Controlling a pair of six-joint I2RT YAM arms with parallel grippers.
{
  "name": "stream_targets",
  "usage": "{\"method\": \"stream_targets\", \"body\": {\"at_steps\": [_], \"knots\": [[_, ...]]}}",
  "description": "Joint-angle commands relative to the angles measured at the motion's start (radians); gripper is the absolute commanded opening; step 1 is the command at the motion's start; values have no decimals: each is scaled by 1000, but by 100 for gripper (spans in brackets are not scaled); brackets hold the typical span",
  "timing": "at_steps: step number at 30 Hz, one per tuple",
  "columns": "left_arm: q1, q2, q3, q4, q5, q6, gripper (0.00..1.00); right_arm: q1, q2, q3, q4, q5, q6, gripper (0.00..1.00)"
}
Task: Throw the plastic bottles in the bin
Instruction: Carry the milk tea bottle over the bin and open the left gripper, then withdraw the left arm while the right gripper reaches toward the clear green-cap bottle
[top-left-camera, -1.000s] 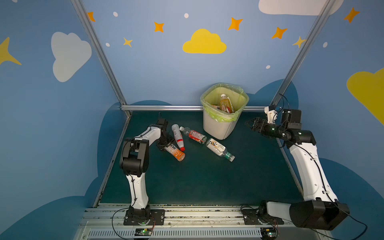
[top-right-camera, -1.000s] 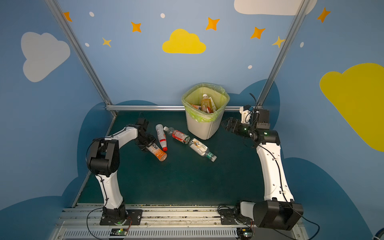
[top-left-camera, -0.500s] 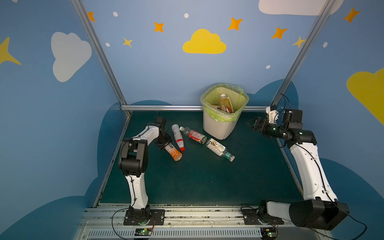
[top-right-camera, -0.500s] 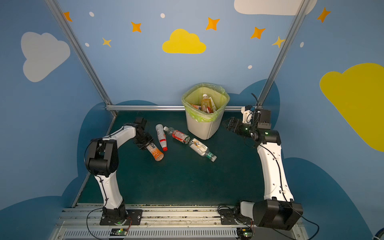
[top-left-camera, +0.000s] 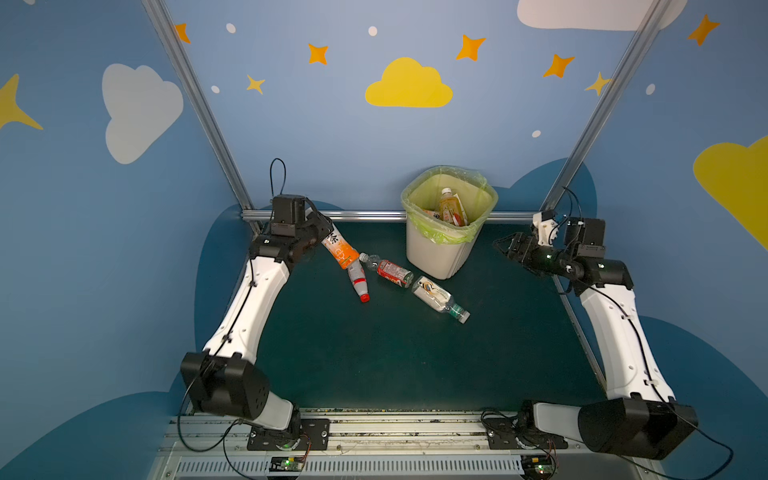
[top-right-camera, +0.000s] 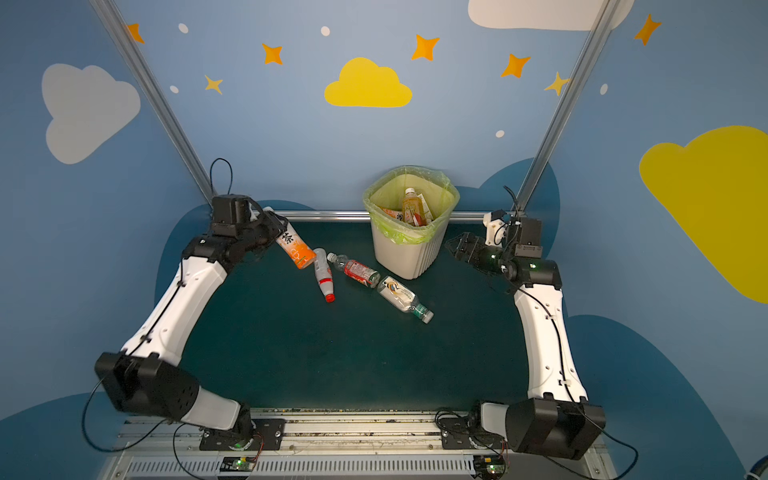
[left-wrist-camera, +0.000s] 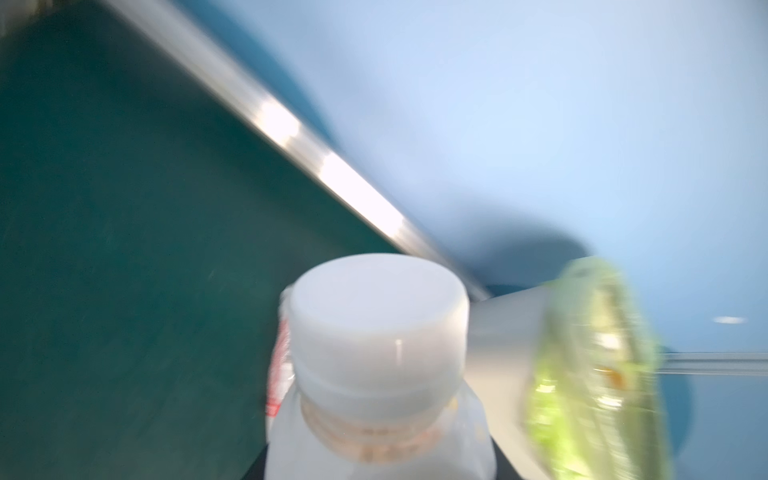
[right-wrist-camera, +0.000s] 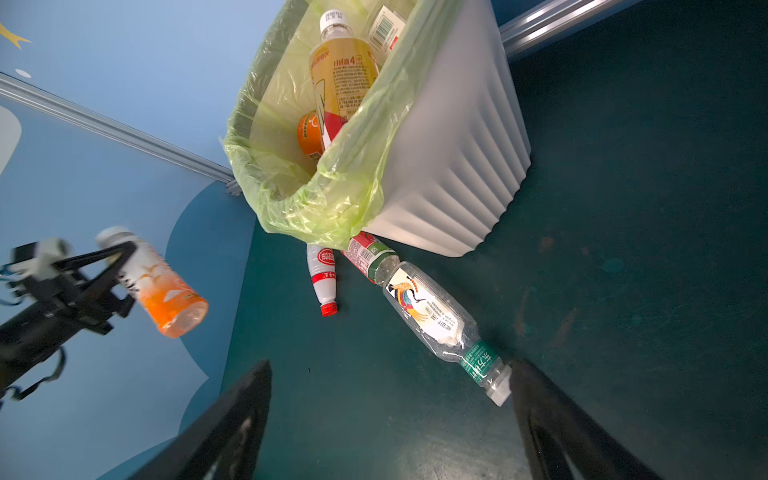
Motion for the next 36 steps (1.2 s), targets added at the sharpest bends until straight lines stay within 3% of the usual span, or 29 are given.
{"method": "stream_targets", "body": {"at_steps": [1,8,13,16,18,19,21,23,31,36], "knots": [[-58,-91,-42,252,-125,65,53,-1,12,40,17,-16,7,90],[-187,-74,59,471,-171,203,53,-2,35,92,-12,-24,-6,90],[-268,161,312,509,-99,278,54,-2,49,138,-43,-21,-26,90],[-322,435,666,355,-60,353,58,-1,58,153,-52,-23,-29,90],[-350,708,1053,153,-47,370,77,-1,58,137,-38,-24,-25,90],[-358,838,1243,86,-51,366,97,-3,59,130,-33,-25,-18,90],[-364,1098,1610,-11,-68,339,100,-2,58,105,-24,-33,-14,90],[-358,1040,1496,18,-87,319,100,-4,58,90,-28,-41,-13,90],[-417,638,970,218,-205,513,100,-8,57,96,-44,-44,-21,90],[-419,507,797,212,-275,538,100,-8,63,81,-34,-45,-28,90]]}}
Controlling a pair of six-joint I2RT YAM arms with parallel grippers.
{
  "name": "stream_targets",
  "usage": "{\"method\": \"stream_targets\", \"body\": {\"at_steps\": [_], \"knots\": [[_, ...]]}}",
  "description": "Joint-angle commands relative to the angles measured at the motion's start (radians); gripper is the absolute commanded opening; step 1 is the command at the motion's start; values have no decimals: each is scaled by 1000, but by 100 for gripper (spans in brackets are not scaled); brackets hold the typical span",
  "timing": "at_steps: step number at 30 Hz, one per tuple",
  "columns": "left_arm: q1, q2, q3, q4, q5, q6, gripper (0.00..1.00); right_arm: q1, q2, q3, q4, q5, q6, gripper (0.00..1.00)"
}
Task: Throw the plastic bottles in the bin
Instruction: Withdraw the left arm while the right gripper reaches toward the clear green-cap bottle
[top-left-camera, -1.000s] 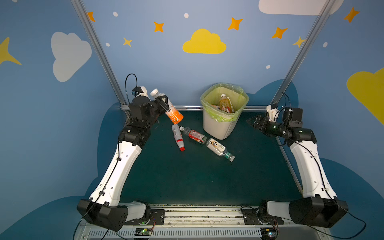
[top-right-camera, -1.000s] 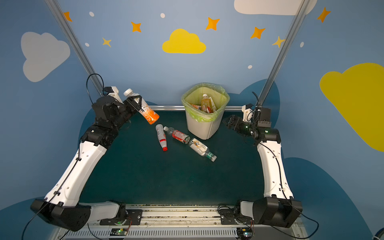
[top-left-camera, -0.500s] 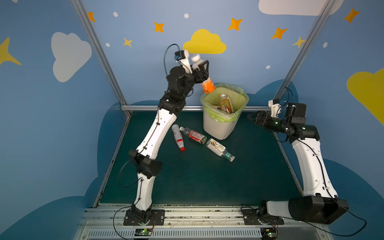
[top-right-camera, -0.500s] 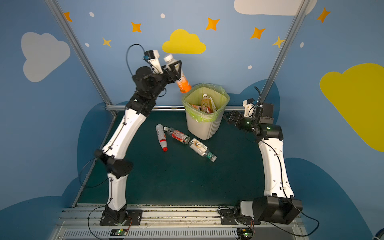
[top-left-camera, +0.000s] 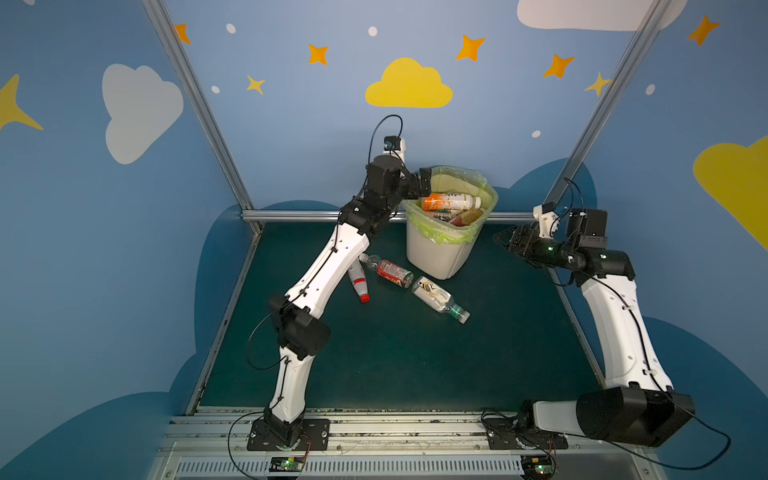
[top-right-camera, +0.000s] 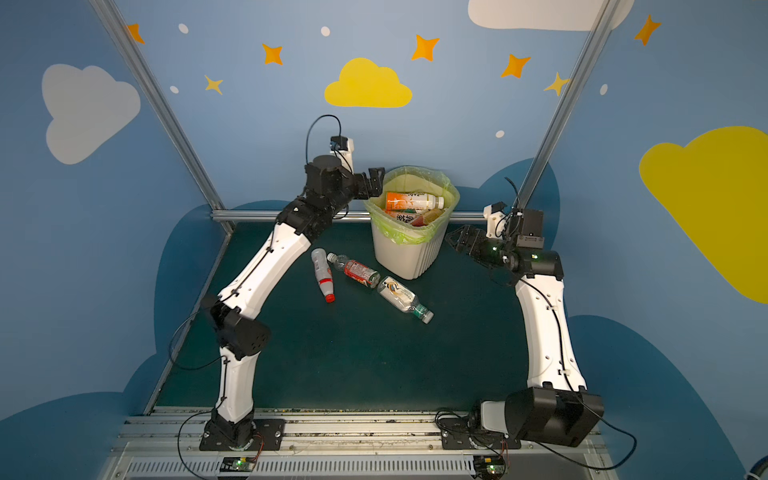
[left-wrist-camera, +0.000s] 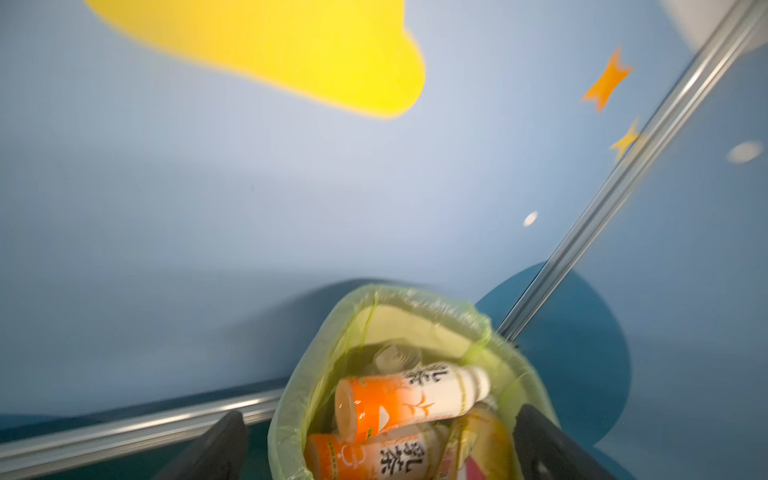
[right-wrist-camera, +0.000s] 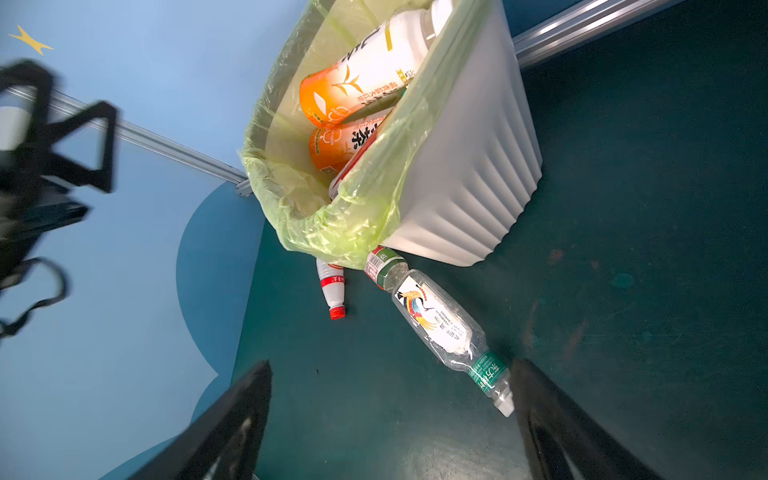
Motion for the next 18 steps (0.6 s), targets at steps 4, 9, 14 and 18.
{"method": "stream_targets", "body": {"at_steps": [4,9,14,18], "knots": [[4,-147,-129,-2,-119,48,100,-2,12,-27,10,-31,-18,90],[42,-235,-275,-159,-110,-46,100,9,12,-45,13,-57,-33,90],[69,-347,-540,-268,-74,-145,100,45,4,-77,1,-52,-57,89],[69,-472,-824,-266,-85,-237,100,108,-13,-111,-13,-27,-99,89]]}}
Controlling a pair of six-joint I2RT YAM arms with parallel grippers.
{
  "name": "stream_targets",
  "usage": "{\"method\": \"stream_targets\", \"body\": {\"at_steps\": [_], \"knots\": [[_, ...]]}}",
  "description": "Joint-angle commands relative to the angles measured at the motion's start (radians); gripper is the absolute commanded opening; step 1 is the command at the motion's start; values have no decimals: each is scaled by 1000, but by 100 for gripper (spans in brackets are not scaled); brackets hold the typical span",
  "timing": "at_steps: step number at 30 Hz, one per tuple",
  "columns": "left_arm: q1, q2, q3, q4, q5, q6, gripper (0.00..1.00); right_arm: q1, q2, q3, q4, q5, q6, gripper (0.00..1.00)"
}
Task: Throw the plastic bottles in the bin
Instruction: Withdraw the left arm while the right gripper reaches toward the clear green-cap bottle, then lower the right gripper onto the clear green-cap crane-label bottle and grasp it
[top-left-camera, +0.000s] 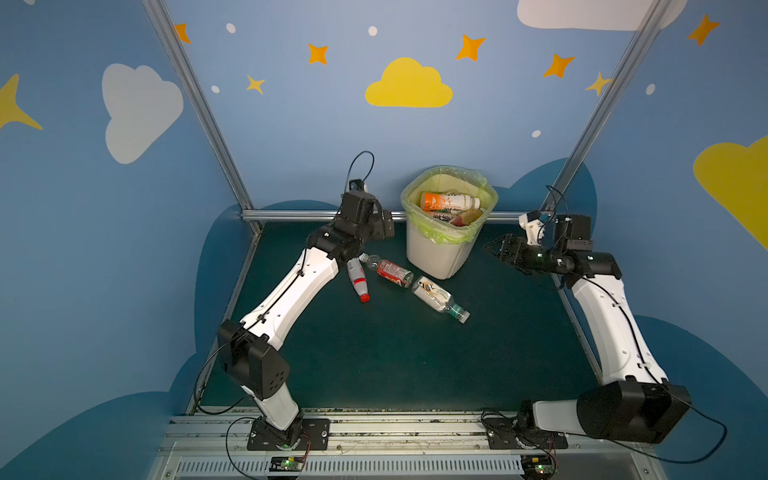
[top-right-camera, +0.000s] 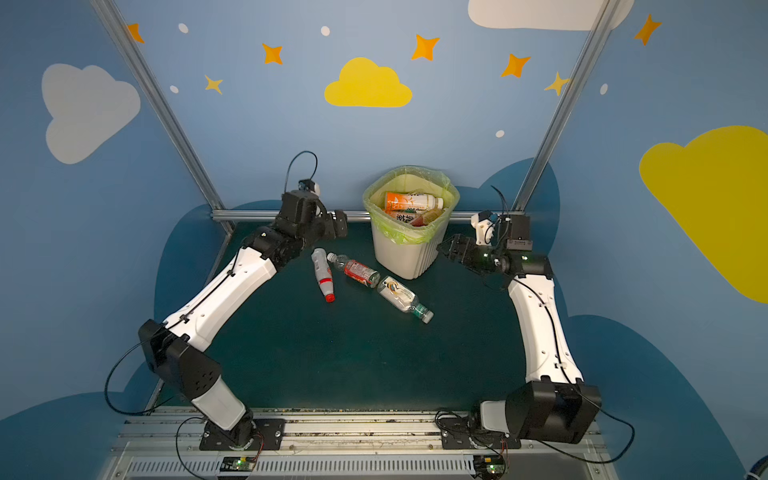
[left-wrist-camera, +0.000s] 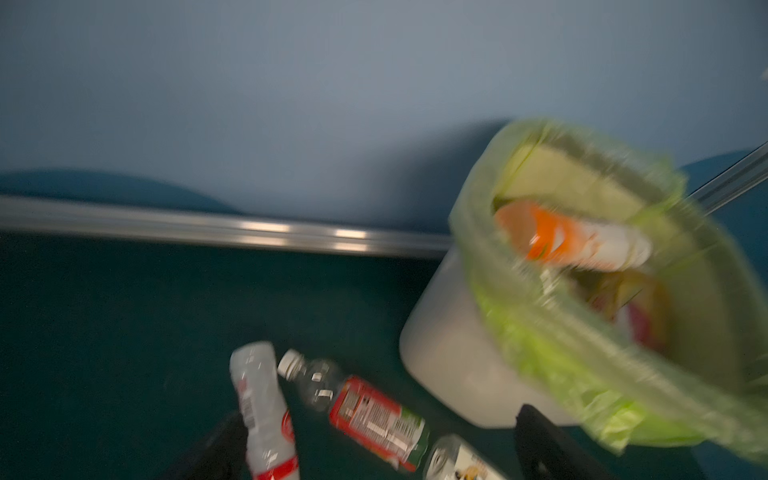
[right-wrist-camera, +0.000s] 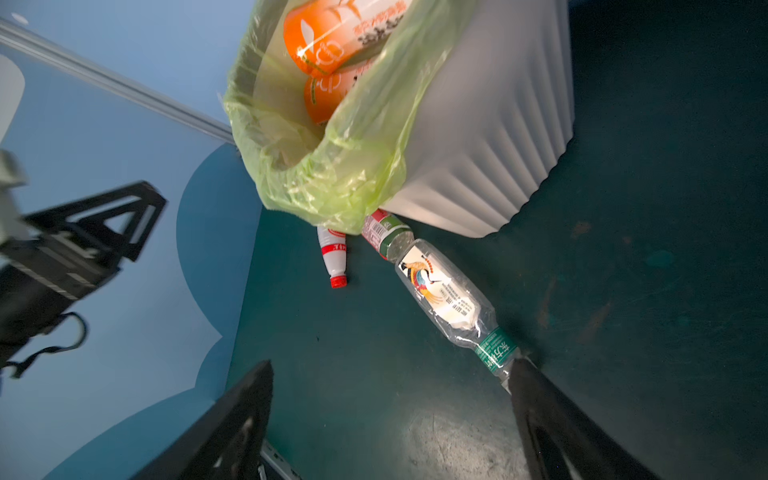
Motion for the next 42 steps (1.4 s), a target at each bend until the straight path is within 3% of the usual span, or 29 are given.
{"method": "stream_targets", "body": {"at_steps": [1,5,10,16,22,25,35,42], "knots": [[-2,-133,-157,-53,-6,-122,100,56,-24,-27,-24,20,-62,89],[1,-229,-350,-26,13,-231,100,143,-29,-53,-37,45,-112,89],[19,-278,-444,-75,6,-293,100,250,-17,-56,-36,69,-124,89],[121,-344,-520,-124,59,-375,100,405,50,-5,-35,148,-119,87],[238,-393,-586,-107,157,-331,100,541,165,67,-38,287,-158,83],[283,-394,-587,-101,195,-295,100,570,242,121,-71,310,-215,83],[385,-336,-563,-117,308,-208,100,600,545,307,-273,590,-347,90],[448,-333,-551,-139,338,-167,100,605,673,410,-304,663,-402,91]]}}
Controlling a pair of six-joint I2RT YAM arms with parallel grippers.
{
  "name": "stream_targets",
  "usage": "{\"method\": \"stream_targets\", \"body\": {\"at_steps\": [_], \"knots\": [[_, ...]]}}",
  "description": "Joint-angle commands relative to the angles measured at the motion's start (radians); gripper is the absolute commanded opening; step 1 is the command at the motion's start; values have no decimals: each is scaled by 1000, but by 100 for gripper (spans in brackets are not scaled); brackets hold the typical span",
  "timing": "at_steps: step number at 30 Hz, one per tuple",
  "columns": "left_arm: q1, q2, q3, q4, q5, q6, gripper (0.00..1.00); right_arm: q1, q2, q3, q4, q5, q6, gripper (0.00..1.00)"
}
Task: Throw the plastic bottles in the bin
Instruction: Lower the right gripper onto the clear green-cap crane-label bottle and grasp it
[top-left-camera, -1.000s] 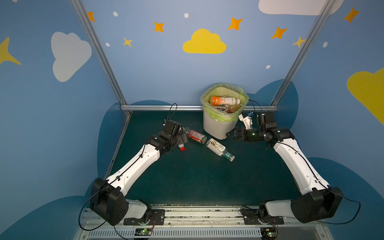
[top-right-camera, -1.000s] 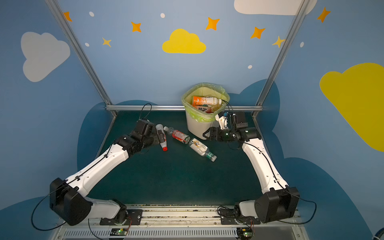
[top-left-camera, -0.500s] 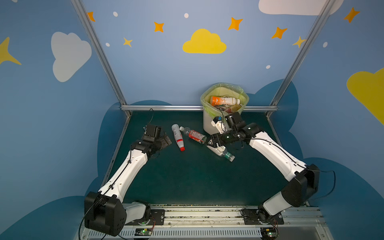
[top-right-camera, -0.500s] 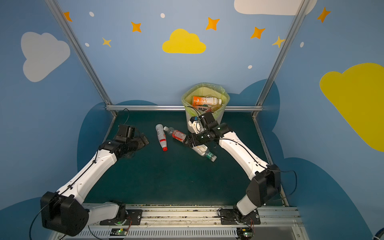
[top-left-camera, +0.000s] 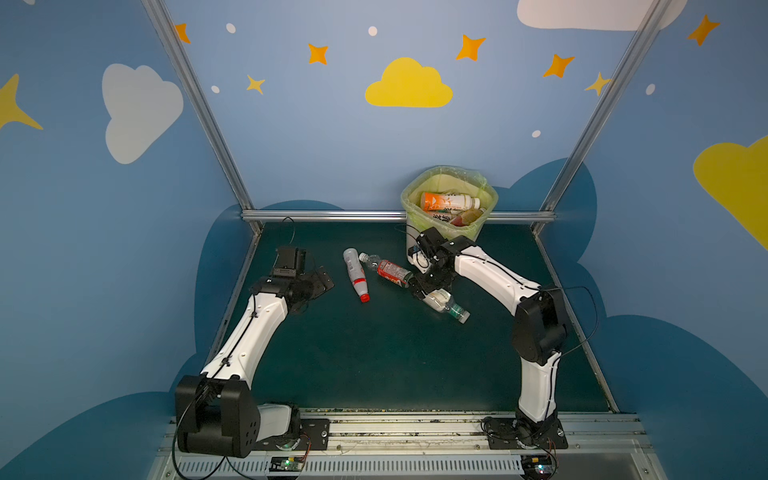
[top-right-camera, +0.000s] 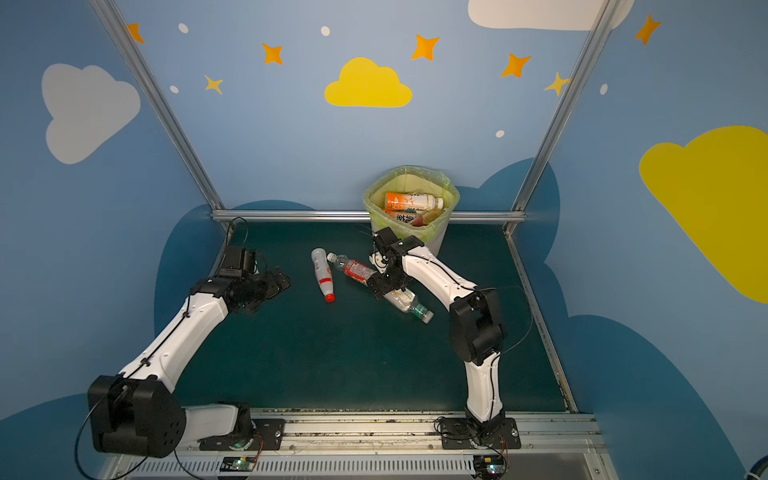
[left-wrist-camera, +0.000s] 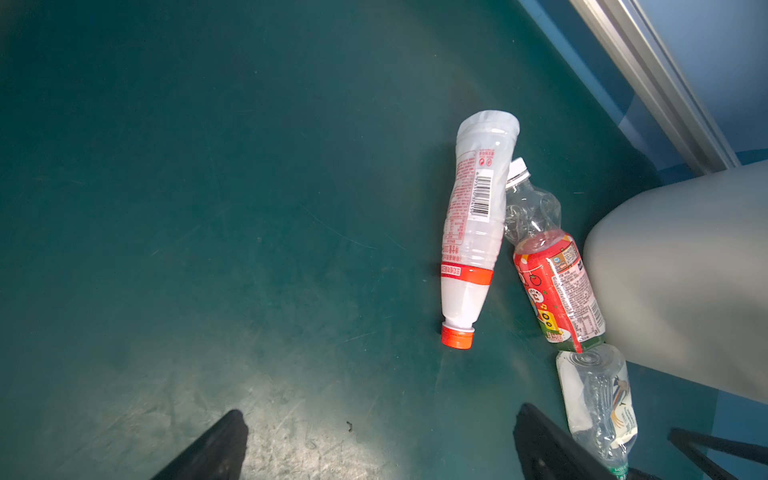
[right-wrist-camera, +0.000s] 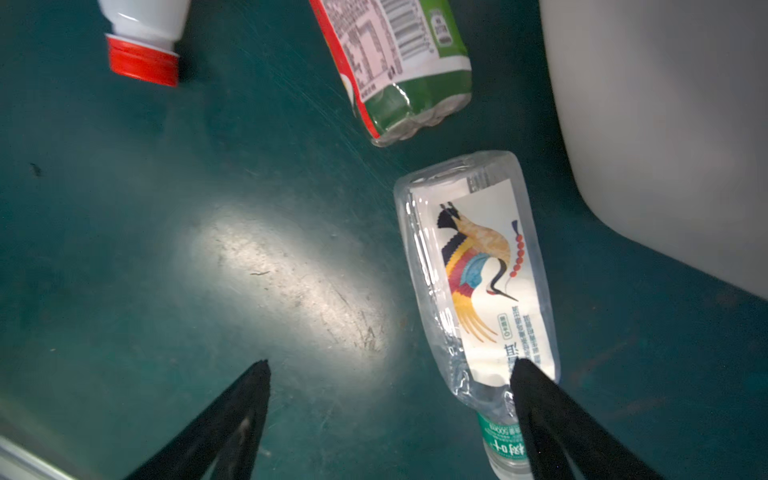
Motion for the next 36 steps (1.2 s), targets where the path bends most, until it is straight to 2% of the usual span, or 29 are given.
{"method": "stream_targets", "body": {"at_steps": [1,14,29,36], "knots": [[32,0,29,-31,31,40,100,5,37,64,-65,65,-48,91],[98,10,40,-40,79,36,100,2,148,92,-4,158,-87,93],[116,-47,0,-44,79,21,100,-24,235,121,14,169,-113,93],[119,-81,-21,-51,77,6,100,-36,232,111,2,125,-115,90]]}}
